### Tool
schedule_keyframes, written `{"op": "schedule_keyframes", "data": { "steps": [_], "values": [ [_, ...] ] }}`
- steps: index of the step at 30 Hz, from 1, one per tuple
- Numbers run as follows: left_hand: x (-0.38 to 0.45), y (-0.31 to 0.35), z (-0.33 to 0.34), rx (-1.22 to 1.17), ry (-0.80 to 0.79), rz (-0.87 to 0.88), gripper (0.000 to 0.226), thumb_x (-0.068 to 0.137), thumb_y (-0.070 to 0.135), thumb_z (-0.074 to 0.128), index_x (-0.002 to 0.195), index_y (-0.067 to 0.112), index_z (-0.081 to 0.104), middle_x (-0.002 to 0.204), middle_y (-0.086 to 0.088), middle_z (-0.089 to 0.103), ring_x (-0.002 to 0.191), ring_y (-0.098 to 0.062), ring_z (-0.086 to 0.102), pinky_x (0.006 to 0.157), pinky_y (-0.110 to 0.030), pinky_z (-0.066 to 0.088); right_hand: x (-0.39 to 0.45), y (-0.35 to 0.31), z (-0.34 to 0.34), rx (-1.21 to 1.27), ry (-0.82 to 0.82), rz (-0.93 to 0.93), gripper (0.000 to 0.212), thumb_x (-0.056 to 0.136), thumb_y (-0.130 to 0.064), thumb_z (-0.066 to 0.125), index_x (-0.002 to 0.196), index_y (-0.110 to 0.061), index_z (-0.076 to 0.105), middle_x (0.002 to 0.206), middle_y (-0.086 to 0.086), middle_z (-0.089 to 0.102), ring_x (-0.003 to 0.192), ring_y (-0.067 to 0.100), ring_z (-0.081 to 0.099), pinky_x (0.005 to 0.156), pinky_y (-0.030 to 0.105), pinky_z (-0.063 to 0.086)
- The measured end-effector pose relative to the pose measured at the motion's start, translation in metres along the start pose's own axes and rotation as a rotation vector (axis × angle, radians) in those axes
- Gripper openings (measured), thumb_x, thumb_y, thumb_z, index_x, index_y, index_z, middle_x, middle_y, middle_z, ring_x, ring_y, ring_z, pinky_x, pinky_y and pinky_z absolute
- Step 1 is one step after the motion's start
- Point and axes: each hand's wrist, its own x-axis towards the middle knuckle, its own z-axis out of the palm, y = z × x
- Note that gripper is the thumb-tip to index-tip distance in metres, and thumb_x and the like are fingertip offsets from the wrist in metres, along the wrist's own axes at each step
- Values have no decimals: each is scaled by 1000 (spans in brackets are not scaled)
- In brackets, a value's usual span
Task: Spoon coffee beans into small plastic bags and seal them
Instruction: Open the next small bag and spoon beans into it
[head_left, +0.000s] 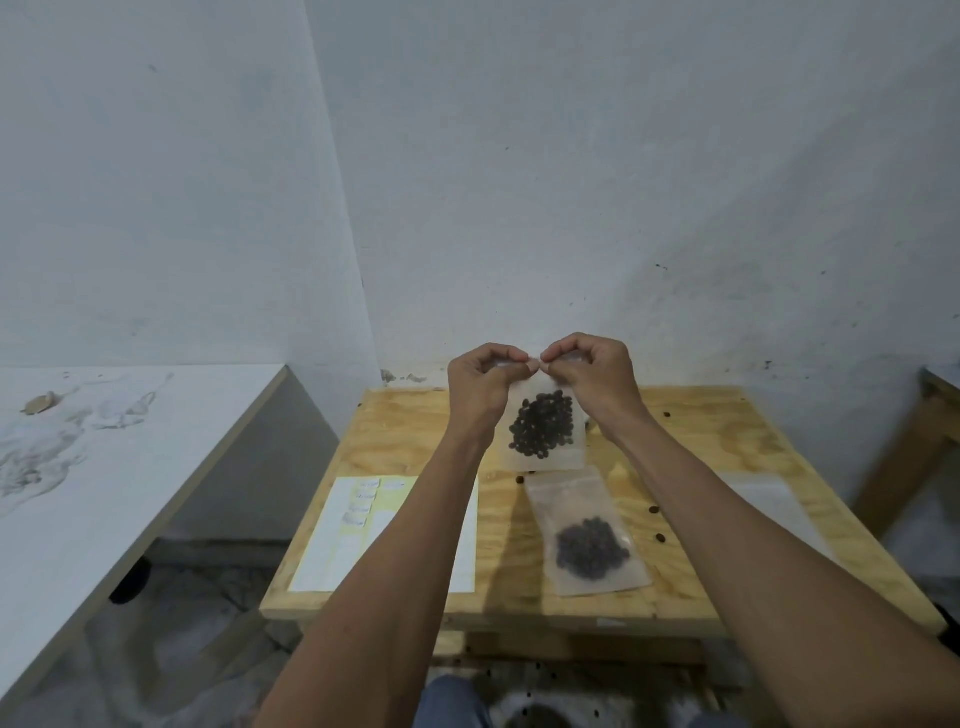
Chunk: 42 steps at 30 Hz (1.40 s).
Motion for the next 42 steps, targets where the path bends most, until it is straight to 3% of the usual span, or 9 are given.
{"op": "schedule_keyframes", "data": {
  "steps": [8, 13, 18, 22, 26, 31, 33, 37, 42],
  "values": [
    [5, -3, -7, 98, -101, 44, 28, 81, -20, 59, 73, 5, 69, 71, -4, 73, 73, -19, 70, 67, -25, 54, 2, 6, -13, 25, 13, 86, 22, 79, 4, 77, 73, -16, 78, 80, -2, 77, 79, 8, 71, 71, 15, 54],
    [5, -6, -9, 148, -156, 37, 26, 83, -20, 57, 76, 1, 70, 82, -11, 77, 77, -20, 74, 69, -26, 55, 1, 12, -26, 21, -72, 107, 26, 85, 10, 69, 87, -12, 81, 89, 2, 79, 89, 13, 75, 81, 23, 60],
    [9, 4, -7, 149, -203, 15, 25, 88, -15, 59, 79, 4, 73, 81, -10, 75, 77, -17, 74, 67, -27, 58, 5, 5, -37, 70, -86, 119, 23, 87, 9, 70, 93, -11, 81, 93, 6, 79, 87, 16, 77, 79, 26, 62],
    [8, 6, -3, 138, -180, -15, 30, 87, -17, 57, 81, 5, 76, 75, 0, 75, 68, -13, 68, 61, -26, 57, 5, 4, -39, 150, 56, 168, 15, 80, 4, 79, 90, -7, 81, 84, 12, 79, 78, 27, 77, 73, 33, 64],
    [4, 3, 1, 169, -196, -60, 27, 91, -13, 58, 86, 4, 78, 77, -4, 75, 61, -12, 67, 52, -26, 54, -3, 15, -43, 150, 109, 233, 14, 79, -3, 83, 90, -11, 82, 87, 8, 79, 71, 19, 74, 59, 28, 60],
    [-18, -34, -1, 338, -257, -217, 22, 90, -17, 56, 92, -5, 75, 77, -13, 64, 55, -20, 60, 41, -24, 49, -24, 53, -46, -162, 16, 311, 13, 85, -8, 78, 90, -20, 82, 96, 2, 77, 62, 11, 59, 46, 18, 46],
    [-28, -58, -7, 455, -300, -273, 18, 89, -16, 59, 90, -3, 72, 73, -13, 61, 53, -22, 59, 42, -27, 50, -35, 70, -44, -249, -24, 324, 16, 86, -6, 76, 91, -20, 81, 105, 0, 76, 70, 6, 60, 54, 16, 46],
    [-40, -82, -13, 703, -306, -235, 18, 82, -5, 70, 84, 13, 69, 62, -4, 61, 52, -17, 54, 56, -28, 46, -51, 90, -34, -425, -45, 319, 16, 89, -4, 74, 95, -17, 82, 118, 4, 74, 106, 18, 64, 87, 21, 42],
    [-35, -80, -13, 934, -355, -162, 23, 79, 7, 78, 98, 17, 71, 87, 0, 63, 80, -20, 60, 72, -35, 52, -57, 99, -25, -543, -18, 297, 10, 89, -17, 77, 95, -24, 79, 118, 3, 74, 111, 21, 65, 90, 31, 50]
  ]
}}
